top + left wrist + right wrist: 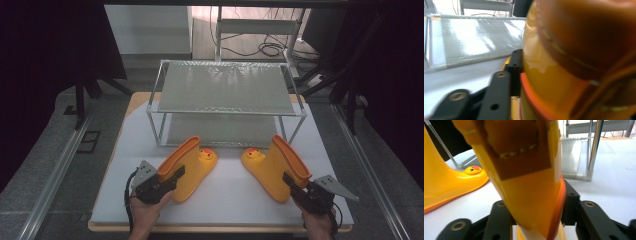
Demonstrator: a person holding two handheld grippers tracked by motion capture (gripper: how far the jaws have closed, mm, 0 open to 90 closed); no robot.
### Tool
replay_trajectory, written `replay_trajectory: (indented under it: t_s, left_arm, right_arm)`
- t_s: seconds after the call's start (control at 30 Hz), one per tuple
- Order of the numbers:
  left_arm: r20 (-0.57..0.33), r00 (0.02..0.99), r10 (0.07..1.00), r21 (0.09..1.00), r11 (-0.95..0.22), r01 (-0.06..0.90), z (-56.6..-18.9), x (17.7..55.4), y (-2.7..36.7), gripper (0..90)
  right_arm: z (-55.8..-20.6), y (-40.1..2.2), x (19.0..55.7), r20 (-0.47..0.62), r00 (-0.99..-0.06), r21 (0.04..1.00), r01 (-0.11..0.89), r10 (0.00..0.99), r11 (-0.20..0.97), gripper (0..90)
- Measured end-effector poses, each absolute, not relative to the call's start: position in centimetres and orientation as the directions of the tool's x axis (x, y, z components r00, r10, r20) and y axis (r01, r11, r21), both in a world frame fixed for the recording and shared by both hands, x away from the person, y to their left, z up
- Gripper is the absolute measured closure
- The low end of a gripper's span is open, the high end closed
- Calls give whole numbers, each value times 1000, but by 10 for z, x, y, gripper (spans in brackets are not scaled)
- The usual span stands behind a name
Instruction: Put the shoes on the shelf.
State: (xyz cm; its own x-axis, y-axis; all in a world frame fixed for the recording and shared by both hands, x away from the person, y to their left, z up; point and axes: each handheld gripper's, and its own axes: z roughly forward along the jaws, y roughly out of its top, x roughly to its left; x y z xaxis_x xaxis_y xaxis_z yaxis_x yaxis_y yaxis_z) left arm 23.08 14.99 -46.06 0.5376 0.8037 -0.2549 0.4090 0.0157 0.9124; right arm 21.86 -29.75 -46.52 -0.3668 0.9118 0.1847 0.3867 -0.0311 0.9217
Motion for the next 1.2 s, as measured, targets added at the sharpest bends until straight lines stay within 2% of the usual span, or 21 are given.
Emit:
replay_trajectory:
  t_s: [0.1,0.13,0.2,0.53,1.2]
  left_arm:
    - [-258,531,807,913,24,406,-461,230,150,752]
    - [-264,528,807,913,33,406,-462,230,150,794]
    - [-272,528,804,912,39,409,-462,230,151,812]
    - [-321,538,779,911,99,400,-454,236,162,825]
    - [-338,553,762,915,127,383,-443,240,167,829]
  right_arm:
    - [-465,-298,219,185,-370,922,386,910,-31,682]
    - [-465,-298,220,195,-374,920,389,907,-38,710]
    - [-465,-299,221,211,-379,918,393,901,-50,730]
    - [-462,-301,227,278,-377,920,368,884,-133,766]
    - [-458,-306,233,298,-397,935,303,868,-182,800]
